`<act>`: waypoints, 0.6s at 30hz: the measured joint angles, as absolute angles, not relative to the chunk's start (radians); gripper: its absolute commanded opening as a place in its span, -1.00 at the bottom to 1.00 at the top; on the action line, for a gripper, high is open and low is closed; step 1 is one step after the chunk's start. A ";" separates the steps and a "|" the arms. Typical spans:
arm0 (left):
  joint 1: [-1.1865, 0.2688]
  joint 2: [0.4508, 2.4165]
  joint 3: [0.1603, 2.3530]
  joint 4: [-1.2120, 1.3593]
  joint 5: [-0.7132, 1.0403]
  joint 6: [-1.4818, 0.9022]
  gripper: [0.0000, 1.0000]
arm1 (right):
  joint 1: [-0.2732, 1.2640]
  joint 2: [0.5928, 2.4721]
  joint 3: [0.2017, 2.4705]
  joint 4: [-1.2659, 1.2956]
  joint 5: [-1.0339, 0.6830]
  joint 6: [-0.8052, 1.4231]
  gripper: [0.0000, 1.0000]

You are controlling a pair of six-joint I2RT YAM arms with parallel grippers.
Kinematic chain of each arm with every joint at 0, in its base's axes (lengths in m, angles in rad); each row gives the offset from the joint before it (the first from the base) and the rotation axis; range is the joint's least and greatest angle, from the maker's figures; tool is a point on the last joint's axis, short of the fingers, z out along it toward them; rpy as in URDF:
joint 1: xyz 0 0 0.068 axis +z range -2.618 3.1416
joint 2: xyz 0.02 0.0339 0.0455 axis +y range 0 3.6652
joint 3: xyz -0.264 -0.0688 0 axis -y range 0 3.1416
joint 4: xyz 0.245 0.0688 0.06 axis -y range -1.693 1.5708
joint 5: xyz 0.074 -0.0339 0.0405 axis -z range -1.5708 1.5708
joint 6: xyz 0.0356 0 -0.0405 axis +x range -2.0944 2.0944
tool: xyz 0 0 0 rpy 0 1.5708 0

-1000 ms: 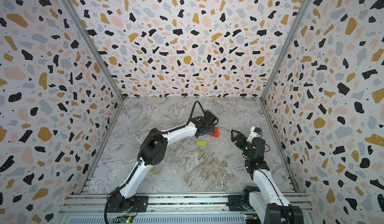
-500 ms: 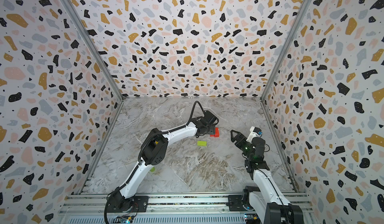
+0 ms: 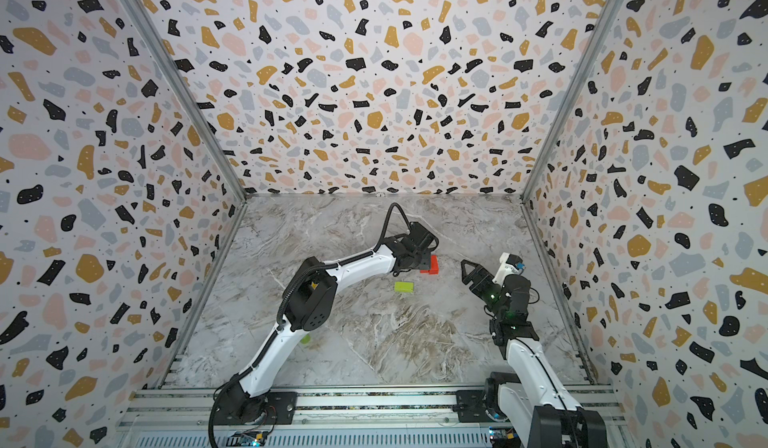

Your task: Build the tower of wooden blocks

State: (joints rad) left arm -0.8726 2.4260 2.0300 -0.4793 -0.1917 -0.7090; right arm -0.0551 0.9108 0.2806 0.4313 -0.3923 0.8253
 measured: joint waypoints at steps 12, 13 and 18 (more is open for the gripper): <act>-0.873 2.428 2.030 -0.470 -0.198 -0.709 0.03 | -0.055 0.911 0.281 0.431 -0.393 0.825 0.76; -0.873 2.428 2.030 -0.470 -0.202 -0.707 0.02 | -0.055 0.911 0.281 0.431 -0.393 0.825 0.76; -0.876 2.428 2.029 -0.470 -0.223 -0.696 -0.01 | -0.055 0.911 0.281 0.431 -0.393 0.825 0.76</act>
